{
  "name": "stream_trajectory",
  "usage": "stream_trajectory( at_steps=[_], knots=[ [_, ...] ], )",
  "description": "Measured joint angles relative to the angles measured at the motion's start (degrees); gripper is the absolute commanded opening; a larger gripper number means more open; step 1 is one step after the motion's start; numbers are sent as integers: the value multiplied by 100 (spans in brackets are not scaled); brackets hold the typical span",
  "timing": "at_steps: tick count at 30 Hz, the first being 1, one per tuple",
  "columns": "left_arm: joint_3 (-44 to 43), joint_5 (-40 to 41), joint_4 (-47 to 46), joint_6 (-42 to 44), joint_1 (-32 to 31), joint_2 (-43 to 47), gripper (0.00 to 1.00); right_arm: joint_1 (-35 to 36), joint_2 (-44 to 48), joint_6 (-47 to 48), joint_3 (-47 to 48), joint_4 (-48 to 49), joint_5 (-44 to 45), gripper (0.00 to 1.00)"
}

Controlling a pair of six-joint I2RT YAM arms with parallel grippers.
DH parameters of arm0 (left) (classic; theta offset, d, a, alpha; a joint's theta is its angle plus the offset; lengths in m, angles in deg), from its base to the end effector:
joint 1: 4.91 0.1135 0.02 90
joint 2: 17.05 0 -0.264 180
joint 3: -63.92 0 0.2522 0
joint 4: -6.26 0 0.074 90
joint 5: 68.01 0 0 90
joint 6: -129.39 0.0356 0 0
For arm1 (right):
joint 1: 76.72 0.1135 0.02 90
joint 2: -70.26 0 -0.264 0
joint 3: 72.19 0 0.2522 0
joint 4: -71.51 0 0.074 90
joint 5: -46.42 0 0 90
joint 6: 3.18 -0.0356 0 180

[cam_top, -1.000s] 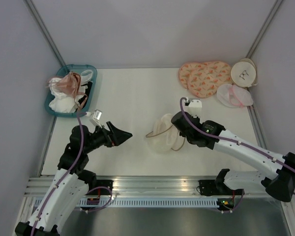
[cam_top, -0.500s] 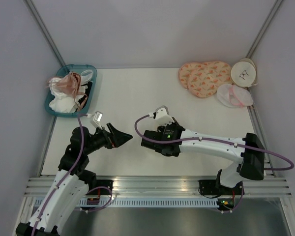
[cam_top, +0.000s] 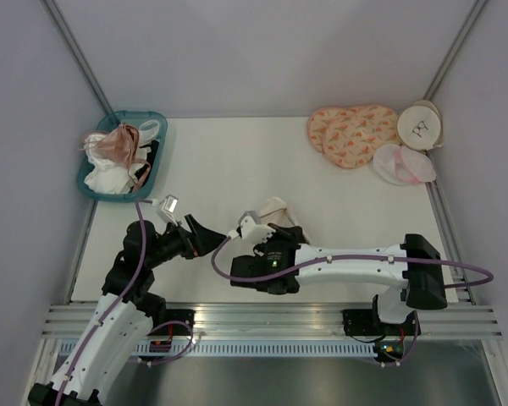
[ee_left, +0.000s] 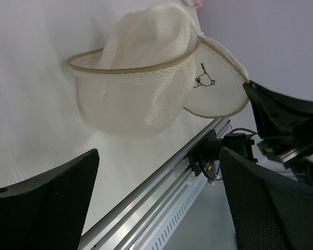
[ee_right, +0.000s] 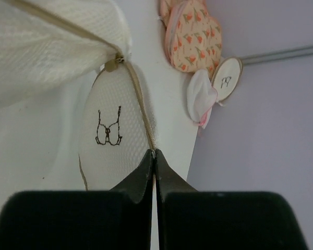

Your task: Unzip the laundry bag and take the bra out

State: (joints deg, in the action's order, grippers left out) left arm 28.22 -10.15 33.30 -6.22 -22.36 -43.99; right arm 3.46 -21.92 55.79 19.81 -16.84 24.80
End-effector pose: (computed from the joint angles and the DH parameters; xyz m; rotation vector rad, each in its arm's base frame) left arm 0.1210 -0.0579 0.2389 -0.0828 2.0466 -1.2503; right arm 0.0811 0.2747 0.2894 -0.8270 1.8509 -0.7565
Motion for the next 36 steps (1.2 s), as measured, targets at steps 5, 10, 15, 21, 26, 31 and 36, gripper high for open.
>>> stream_trajectory(
  at_steps=[5, 10, 15, 21, 26, 31, 36],
  knots=[
    [24, -2, -7, -2, 0, 37, 100, 472, -566, 428, 7, 85, -271, 0],
    [28, 2, 0, 0, 0, 48, 100, 796, -584, 673, 7, 142, -645, 0],
    [28, 7, -4, 0, 0, -15, 100, 1193, -282, 750, 7, 168, -1471, 0],
    [-7, 11, 13, 2, 0, -205, 100, 1720, -116, 678, -68, 203, -2793, 0],
    [-101, 11, 4, 2, -4, -234, 100, 2140, -188, 667, -487, 586, -3803, 0],
    [-116, 9, 0, 2, -4, -269, 100, 2490, -332, 671, -1054, 1342, -4557, 0],
    [-116, 7, 0, 2, -28, -317, 100, 2524, -680, 732, -1250, 1910, -4776, 17]
  ],
)
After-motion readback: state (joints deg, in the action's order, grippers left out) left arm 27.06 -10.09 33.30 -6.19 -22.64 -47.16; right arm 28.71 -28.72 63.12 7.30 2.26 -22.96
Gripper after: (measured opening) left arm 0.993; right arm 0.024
